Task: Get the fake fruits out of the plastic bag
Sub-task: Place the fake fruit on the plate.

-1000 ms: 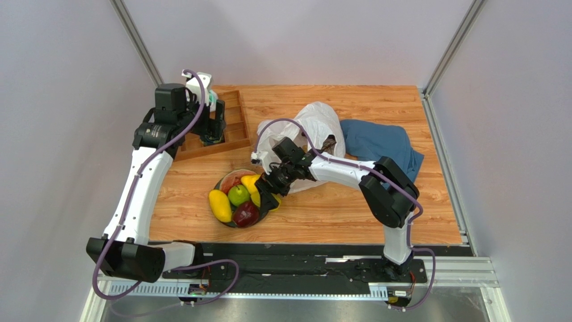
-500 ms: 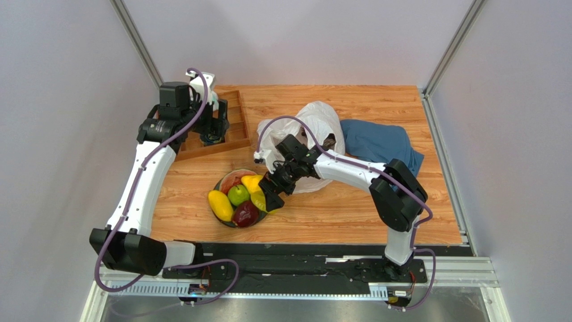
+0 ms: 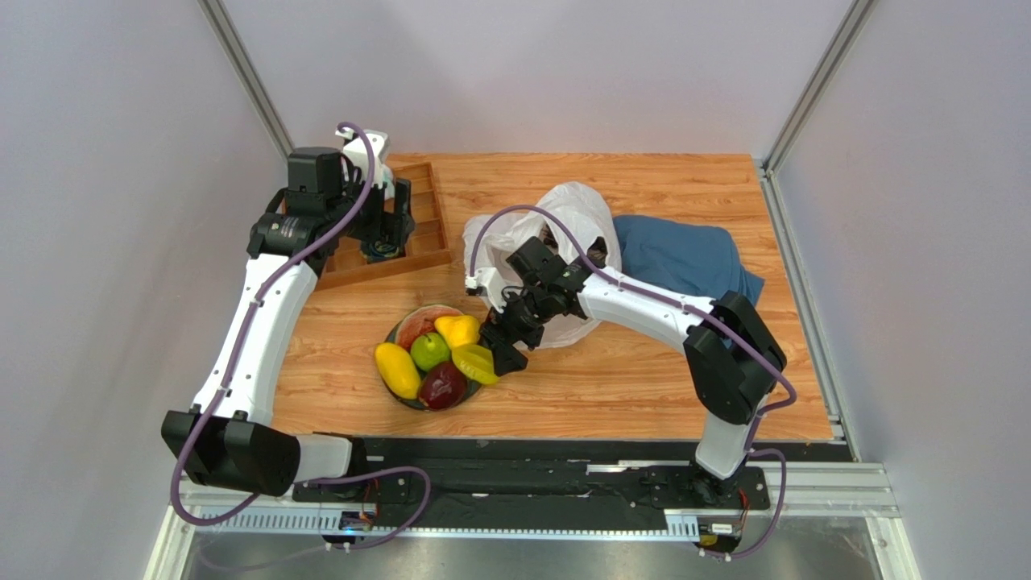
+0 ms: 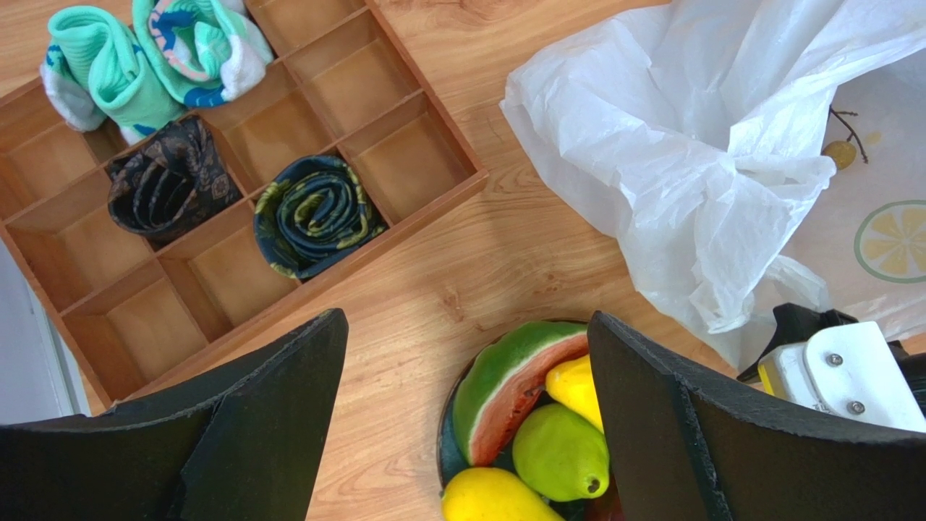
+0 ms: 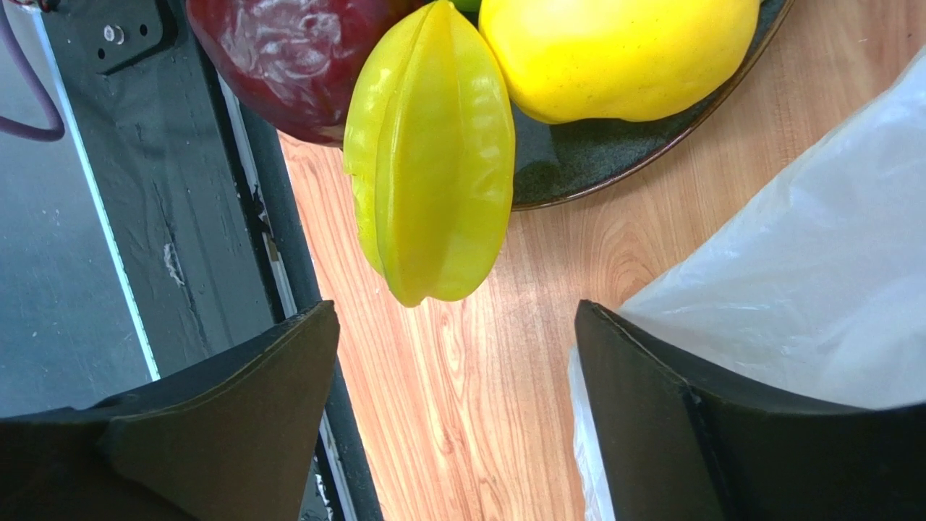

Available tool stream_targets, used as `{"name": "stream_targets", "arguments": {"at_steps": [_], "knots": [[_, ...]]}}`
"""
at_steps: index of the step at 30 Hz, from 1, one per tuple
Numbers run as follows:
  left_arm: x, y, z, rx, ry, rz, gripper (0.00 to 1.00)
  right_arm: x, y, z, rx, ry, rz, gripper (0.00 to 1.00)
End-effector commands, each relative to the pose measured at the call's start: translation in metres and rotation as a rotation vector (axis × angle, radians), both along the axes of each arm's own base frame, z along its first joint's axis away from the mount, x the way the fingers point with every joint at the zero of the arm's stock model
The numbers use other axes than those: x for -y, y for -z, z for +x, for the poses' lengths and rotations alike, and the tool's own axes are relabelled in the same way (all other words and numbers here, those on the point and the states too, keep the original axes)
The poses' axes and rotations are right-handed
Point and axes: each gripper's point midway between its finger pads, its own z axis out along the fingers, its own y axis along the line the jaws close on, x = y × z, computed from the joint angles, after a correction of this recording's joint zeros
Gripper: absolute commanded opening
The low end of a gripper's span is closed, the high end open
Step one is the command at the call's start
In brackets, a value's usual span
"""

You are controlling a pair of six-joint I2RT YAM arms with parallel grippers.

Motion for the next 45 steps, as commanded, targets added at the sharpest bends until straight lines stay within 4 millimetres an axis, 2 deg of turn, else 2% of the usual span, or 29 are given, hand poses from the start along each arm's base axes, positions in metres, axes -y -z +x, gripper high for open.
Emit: {"name": "stream_targets", "arguments": {"at_steps": [1,5,16,27,33,41,45], "knots": [[0.000,-0.021,0.009,0.063,-0.004,-0.020,0.90,-0.006,0.002,-0.001,-0.012,-0.044,0.012,0.74],[0.000,-0.021,0.009,0.064,-0.004,-0.017,0.90,-0.006,0.011,-0.003,-0.063,-0.058,-0.026,0.65],[0.001,-0.019,0.012,0.056,0.001,-0.019,0.90,-0.019,0.021,0.001,-0.067,-0.032,-0.011,0.56],[0.002,-0.018,0.013,0.054,0.003,-0.022,0.90,-0.029,0.028,0.007,-0.070,-0.009,-0.010,0.52],[0.002,-0.016,0.011,0.049,0.003,-0.021,0.90,-0.034,0.024,0.003,-0.090,-0.026,0.005,0.41],[0.002,-0.018,0.011,0.054,0.006,-0.023,0.90,-0.038,0.023,0.003,-0.081,-0.026,-0.001,0.41],[0.002,-0.018,0.010,0.054,0.008,-0.023,0.90,-0.032,0.029,0.003,-0.084,-0.018,-0.035,0.45]]}}
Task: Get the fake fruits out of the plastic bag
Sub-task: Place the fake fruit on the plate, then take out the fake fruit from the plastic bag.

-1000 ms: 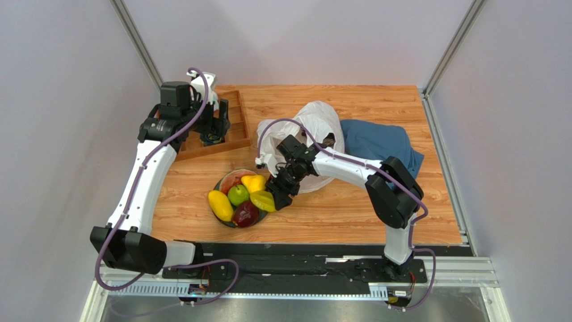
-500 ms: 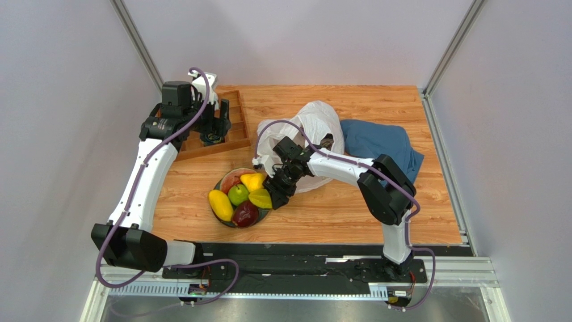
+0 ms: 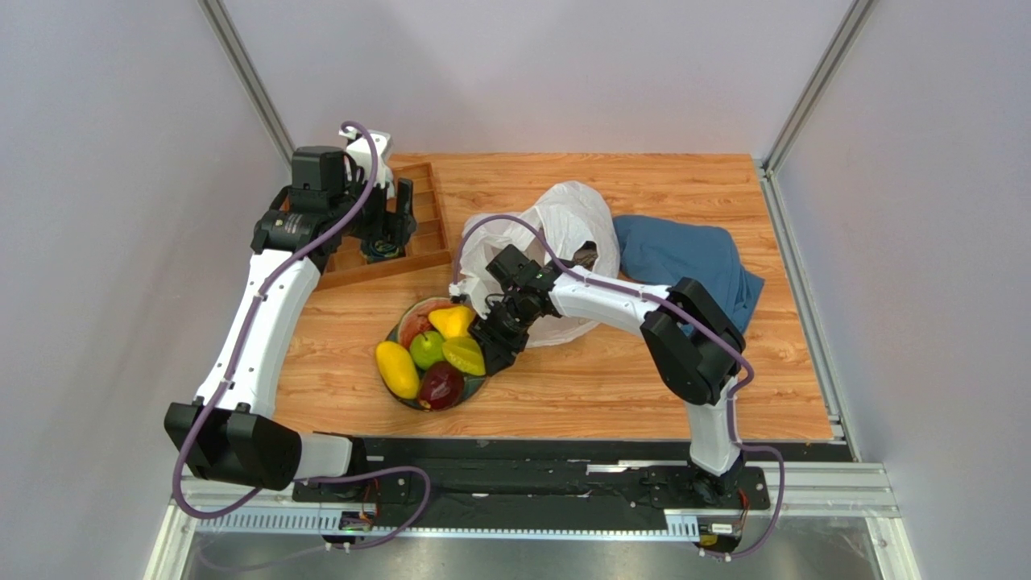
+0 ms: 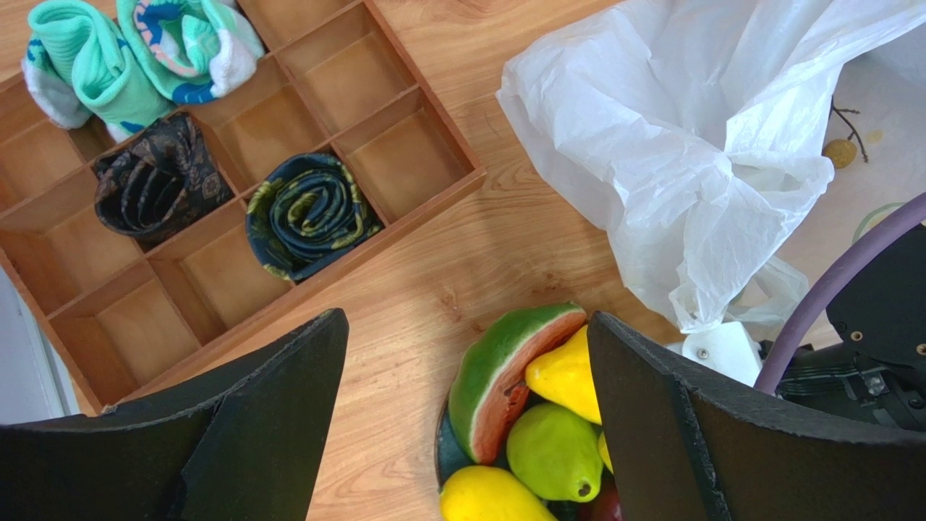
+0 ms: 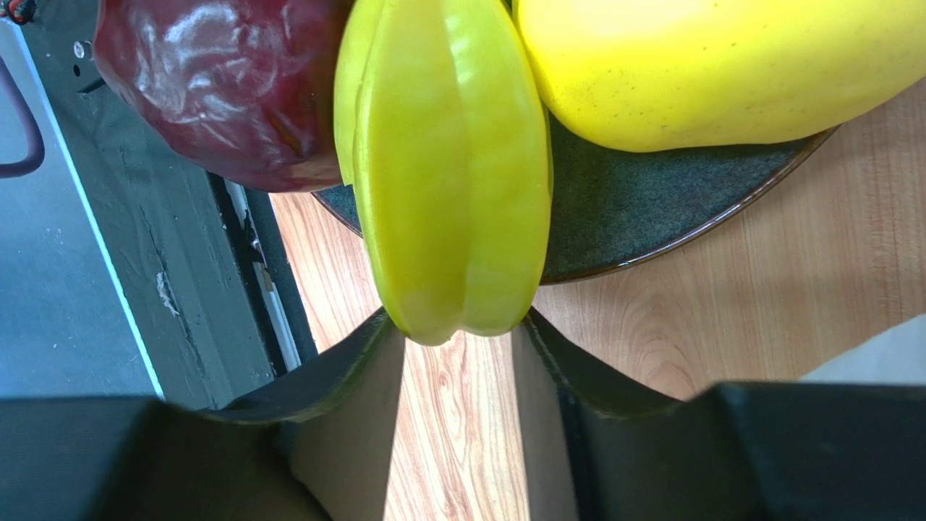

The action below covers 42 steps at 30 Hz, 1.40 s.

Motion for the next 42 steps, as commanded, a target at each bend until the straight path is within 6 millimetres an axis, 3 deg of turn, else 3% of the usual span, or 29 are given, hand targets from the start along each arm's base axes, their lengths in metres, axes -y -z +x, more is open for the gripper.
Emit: {"name": "stream_targets", "arguments": {"at_steps": [1,3,5,7,11,13,17,18,21,24,27,28,32,35,38,41,42], "knots": [[0.000,-0.023,0.007,0.069,0.001,-0.020,0.90,-0.007,-0.009,0.005,0.027,0.000,0.012,0.47],[0.001,-0.024,0.006,0.071,0.001,-0.024,0.90,-0.001,-0.008,0.007,0.054,0.000,-0.008,0.59],[0.001,-0.025,0.005,0.072,0.005,-0.025,0.90,0.008,-0.013,0.009,0.107,0.001,-0.021,1.00],[0.002,-0.025,0.006,0.071,0.007,-0.026,0.90,0.017,-0.017,0.006,0.131,-0.010,-0.024,1.00],[0.007,-0.020,0.005,0.058,0.032,-0.039,0.90,0.028,-0.056,-0.002,0.229,-0.085,0.051,1.00],[0.012,-0.018,0.003,0.048,0.057,-0.055,0.90,0.035,-0.065,-0.001,0.262,-0.091,0.050,1.00],[0.043,-0.024,-0.010,0.027,0.214,-0.169,0.91,0.052,-0.103,0.010,0.334,-0.047,0.108,1.00],[0.049,-0.023,-0.013,0.012,0.246,-0.195,0.94,0.054,-0.122,0.010,0.359,-0.031,0.144,1.00],[0.075,-0.022,-0.028,-0.038,0.377,-0.302,0.97,0.064,-0.135,0.020,0.402,0.044,0.135,1.00],[0.101,-0.022,-0.038,-0.050,0.477,-0.308,0.98,0.080,-0.115,0.036,0.424,0.122,0.011,1.00],[0.106,-0.008,-0.027,-0.061,0.459,-0.235,0.98,0.097,-0.084,0.048,0.357,0.146,-0.099,0.97],[0.107,-0.003,-0.024,-0.068,0.451,-0.217,0.99,0.105,-0.076,0.061,0.335,0.191,-0.125,0.94],[0.117,0.010,-0.012,-0.091,0.451,-0.190,0.99,0.126,-0.078,0.103,0.351,0.324,-0.128,0.81],[0.123,0.022,-0.002,-0.105,0.444,-0.151,0.99,0.137,-0.086,0.128,0.393,0.365,-0.131,0.76],[0.126,0.035,0.007,-0.124,0.440,-0.117,0.88,0.145,-0.088,0.150,0.457,0.394,-0.158,0.73],[0.130,0.042,0.011,-0.137,0.456,-0.111,0.64,0.147,-0.080,0.167,0.481,0.414,-0.176,0.69],[0.132,0.045,0.010,-0.143,0.461,-0.109,0.50,0.147,-0.072,0.173,0.477,0.426,-0.192,0.69]]}}
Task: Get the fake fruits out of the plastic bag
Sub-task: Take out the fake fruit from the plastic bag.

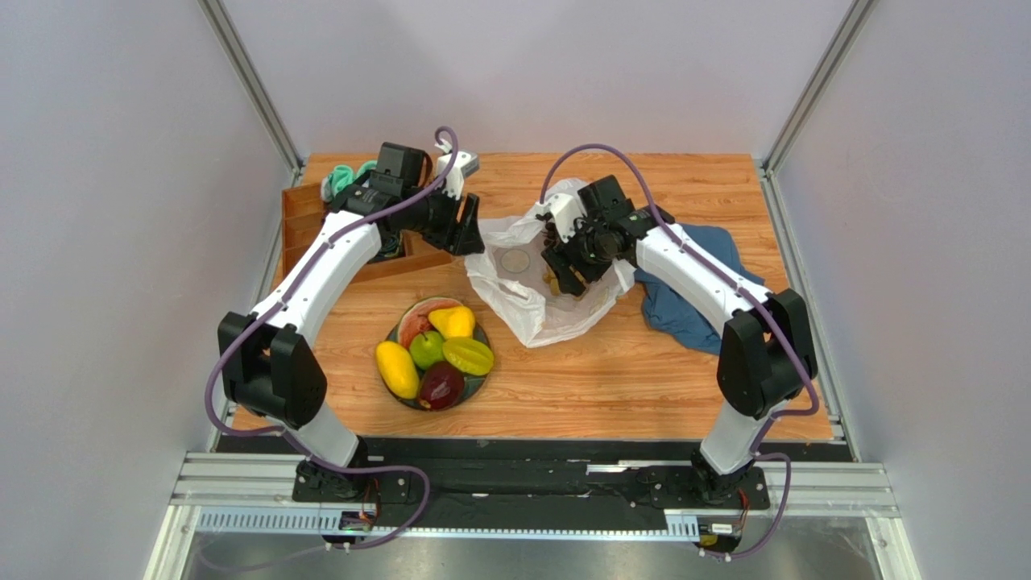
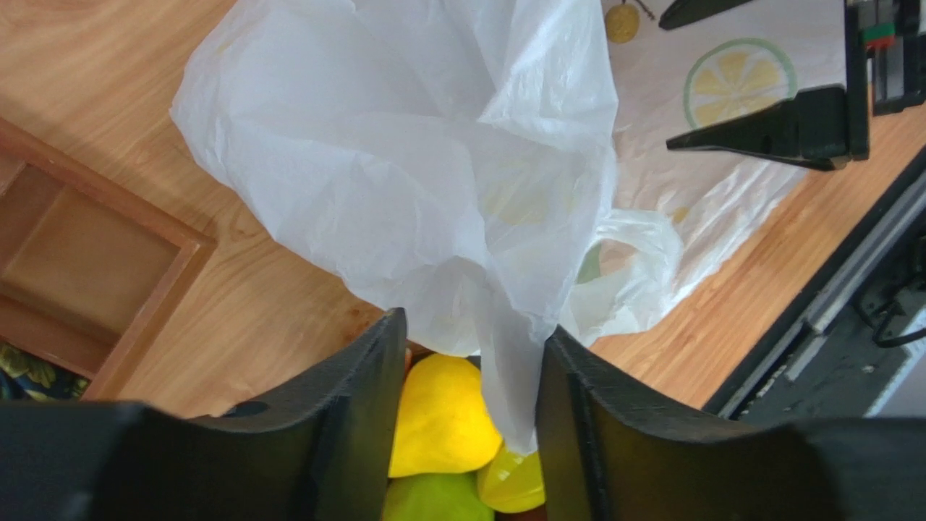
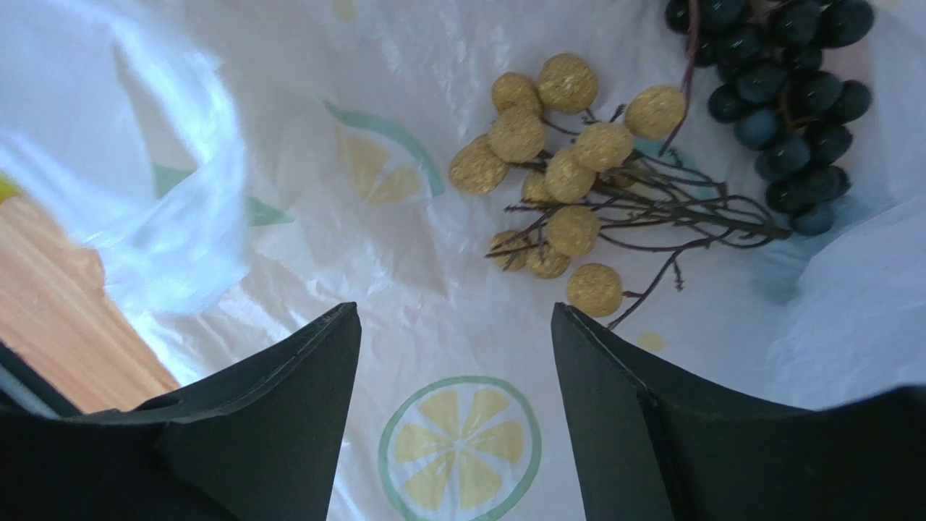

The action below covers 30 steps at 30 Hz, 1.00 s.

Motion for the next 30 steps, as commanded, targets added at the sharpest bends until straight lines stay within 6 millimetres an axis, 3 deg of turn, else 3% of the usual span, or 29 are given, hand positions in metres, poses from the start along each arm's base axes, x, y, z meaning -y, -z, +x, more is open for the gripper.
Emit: {"name": "stream_targets", "arguments": {"at_steps": [1,2,3,5,9,11,12,13,16,21,26,27,30], "knots": [[0.007,-0.016,0.011,0.080,0.030,0.003,0.43,-0.007,0.003,0.038,0.098,0.030,-0.030,0.69],[0.008,-0.015,0.010,0.076,0.033,0.004,0.36,-0.007,0.007,0.047,0.114,0.049,-0.043,0.70],[0.009,-0.015,0.010,0.077,0.038,0.005,0.15,-0.009,0.006,0.055,0.130,0.064,-0.047,0.71],[0.009,-0.014,0.010,0.077,0.033,0.015,0.00,-0.006,0.026,0.070,0.131,0.100,-0.095,0.75],[0.008,-0.013,0.011,0.078,0.029,0.023,0.00,-0.005,0.055,0.093,0.157,0.114,-0.160,0.78],[0.008,-0.013,0.011,0.081,0.030,0.027,0.00,0.001,0.065,0.105,0.198,0.124,-0.206,0.74],[0.007,-0.012,0.011,0.080,0.026,0.030,0.00,0.003,0.068,0.108,0.205,0.125,-0.218,0.69],[0.006,-0.012,0.010,0.080,0.025,0.032,0.00,0.005,0.070,0.111,0.216,0.120,-0.237,0.57],[0.005,-0.012,0.011,0.087,0.020,0.040,0.00,0.005,0.068,0.105,0.216,0.090,-0.228,0.31],[0.006,-0.012,0.017,0.093,0.010,0.042,0.00,-0.010,0.018,0.077,0.239,0.004,-0.096,0.19],[0.010,-0.013,0.029,0.093,0.003,0.039,0.00,-0.019,-0.029,0.031,0.188,-0.090,0.042,0.17],[0.010,-0.014,0.032,0.098,-0.001,0.042,0.00,-0.026,-0.048,0.018,0.190,-0.139,0.108,0.17],[0.011,-0.014,0.042,0.108,-0.005,0.052,0.00,-0.035,-0.071,-0.017,0.140,-0.225,0.208,0.17]]}}
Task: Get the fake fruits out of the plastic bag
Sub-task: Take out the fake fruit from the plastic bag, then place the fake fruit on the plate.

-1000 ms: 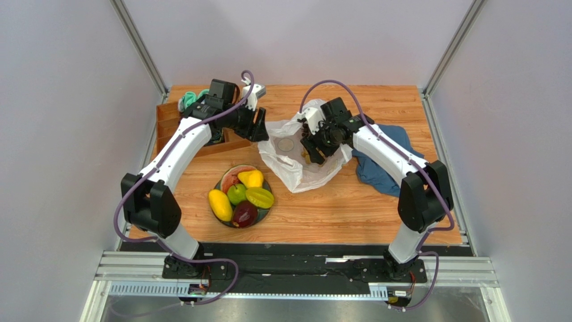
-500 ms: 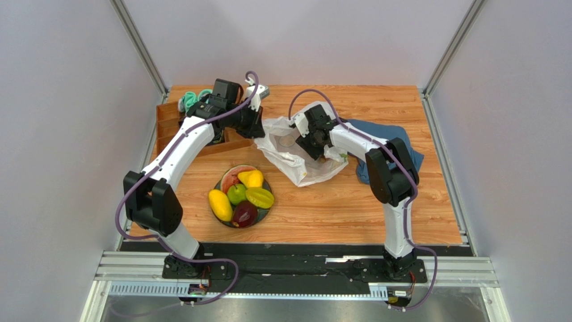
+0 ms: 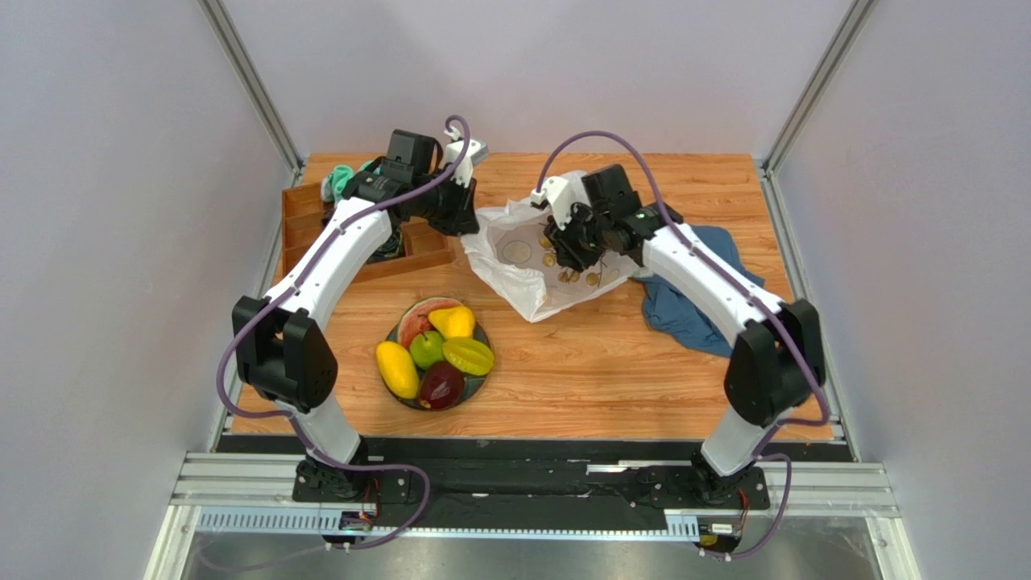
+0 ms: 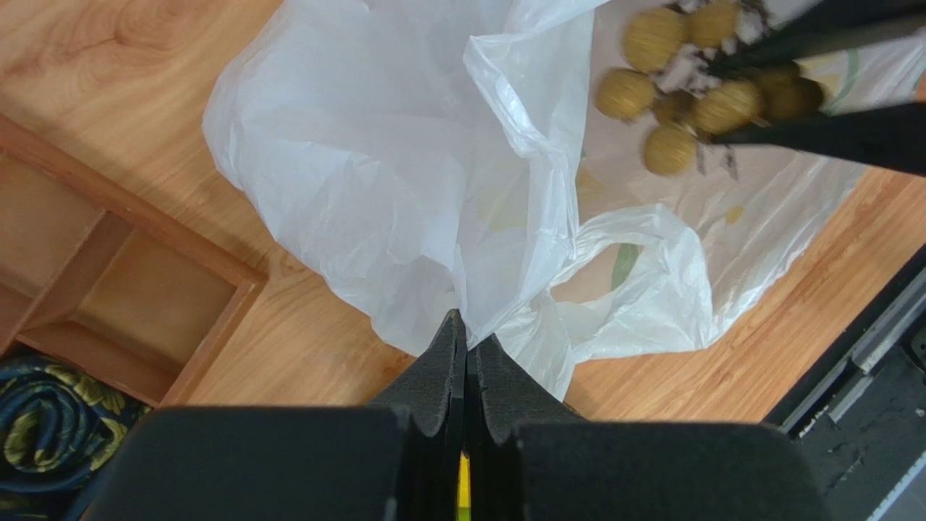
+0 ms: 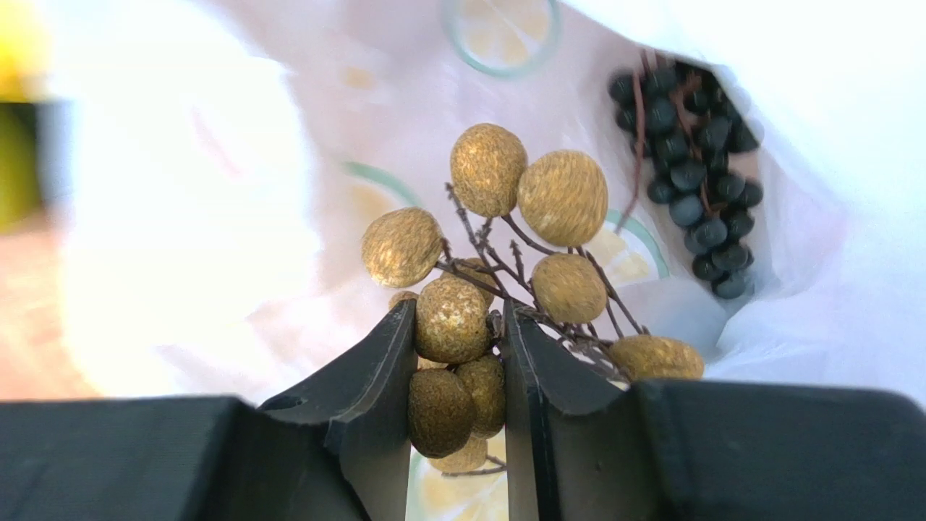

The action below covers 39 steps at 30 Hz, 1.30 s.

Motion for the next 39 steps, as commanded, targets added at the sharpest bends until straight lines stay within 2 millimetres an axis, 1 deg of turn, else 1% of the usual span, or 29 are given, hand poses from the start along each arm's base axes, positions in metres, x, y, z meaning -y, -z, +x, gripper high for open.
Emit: {"name": "stream_targets", "arguments": {"at_steps": [1,4,7,8,9,10,12,13,14,15,16,17,18,19,20,21,22,23,25,26,27,28,30,31,33,34,36,37,39], "knots": [[0.006,-0.019,0.020,0.076,0.004,-0.002,0.00,-0.022,-0.051,-0.061,-0.071,-0.195,0.187,0.17],[0.005,-0.019,0.027,0.086,-0.007,0.014,0.00,-0.029,-0.069,-0.082,-0.112,-0.247,0.267,0.17],[0.006,-0.025,0.028,0.102,-0.002,0.017,0.00,-0.040,-0.092,-0.092,-0.141,-0.258,0.364,0.18],[0.005,-0.028,0.028,0.110,-0.003,0.021,0.06,-0.045,-0.099,-0.095,-0.145,-0.268,0.388,0.18],[0.002,-0.030,0.029,0.117,-0.016,0.034,0.23,-0.052,-0.108,-0.102,-0.150,-0.295,0.414,0.18],[0.000,-0.044,0.029,0.149,-0.021,0.036,0.55,-0.058,-0.121,-0.105,-0.142,-0.309,0.436,0.18],[-0.009,-0.060,0.028,0.189,-0.053,0.059,0.73,-0.068,-0.131,-0.121,-0.153,-0.367,0.445,0.18],[-0.014,-0.085,0.023,0.250,-0.053,0.054,0.88,-0.073,-0.141,-0.126,-0.134,-0.395,0.452,0.18],[-0.019,-0.095,0.019,0.280,-0.063,0.065,0.99,-0.076,-0.147,-0.133,-0.114,-0.425,0.452,0.18],[-0.024,-0.104,0.013,0.303,-0.067,0.071,0.99,-0.084,-0.151,-0.147,-0.114,-0.468,0.447,0.18],[-0.031,-0.123,0.002,0.355,-0.074,0.072,0.99,-0.089,-0.154,-0.153,-0.102,-0.493,0.444,0.19],[-0.040,-0.131,-0.004,0.380,-0.097,0.086,0.99,-0.099,-0.162,-0.168,-0.069,-0.558,0.437,0.19],[-0.046,-0.137,-0.011,0.397,-0.106,0.090,0.99,-0.103,-0.163,-0.174,-0.051,-0.571,0.415,0.19],[-0.061,-0.147,-0.024,0.421,-0.134,0.089,0.99,-0.108,-0.164,-0.181,-0.039,-0.599,0.404,0.19],[-0.069,-0.149,-0.031,0.423,-0.148,0.082,0.99,-0.119,-0.166,-0.198,-0.028,-0.653,0.398,0.19],[-0.079,-0.149,-0.038,0.411,-0.172,0.075,0.99,-0.125,-0.163,-0.201,-0.003,-0.670,0.375,0.19],[-0.099,-0.154,-0.047,0.414,-0.229,0.060,0.99,-0.132,-0.161,-0.206,0.003,-0.685,0.363,0.19],[-0.106,-0.154,-0.054,0.407,-0.245,0.049,0.99,-0.141,-0.159,-0.215,0.002,-0.711,0.357,0.19],[-0.130,-0.160,-0.072,0.432,-0.306,0.052,0.99,-0.160,-0.156,-0.205,-0.009,-0.662,0.355,0.17],[-0.136,-0.162,-0.080,0.441,-0.316,0.062,0.99,-0.167,-0.155,-0.202,-0.021,-0.641,0.357,0.17],[-0.140,-0.164,-0.088,0.458,-0.321,0.066,0.99,-0.179,-0.152,-0.187,-0.034,-0.575,0.358,0.17],[-0.146,-0.169,-0.103,0.490,-0.335,0.064,0.99,-0.184,-0.149,-0.179,-0.044,-0.519,0.358,0.17],[-0.151,-0.166,-0.119,0.475,-0.352,0.027,0.99,-0.194,-0.151,-0.173,-0.072,-0.488,0.371,0.17],[-0.153,-0.171,-0.132,0.496,-0.360,0.010,0.99,-0.202,-0.136,-0.170,-0.112,-0.470,0.352,0.18],[-0.159,-0.168,-0.147,0.497,-0.388,-0.007,0.99,-0.209,-0.124,-0.169,-0.147,-0.458,0.324,0.18],[-0.158,-0.168,-0.152,0.502,-0.386,-0.014,0.99,-0.214,-0.107,-0.165,-0.178,-0.447,0.300,0.18],[-0.168,-0.169,-0.163,0.519,-0.433,-0.013,0.99,-0.219,-0.097,-0.159,-0.177,-0.425,0.289,0.18],[-0.169,-0.168,-0.166,0.523,-0.436,-0.012,0.99,-0.222,-0.088,-0.156,-0.190,-0.412,0.280,0.18],[-0.170,-0.166,-0.174,0.524,-0.442,-0.013,0.99,-0.227,-0.083,-0.154,-0.189,-0.406,0.279,0.19]]}}
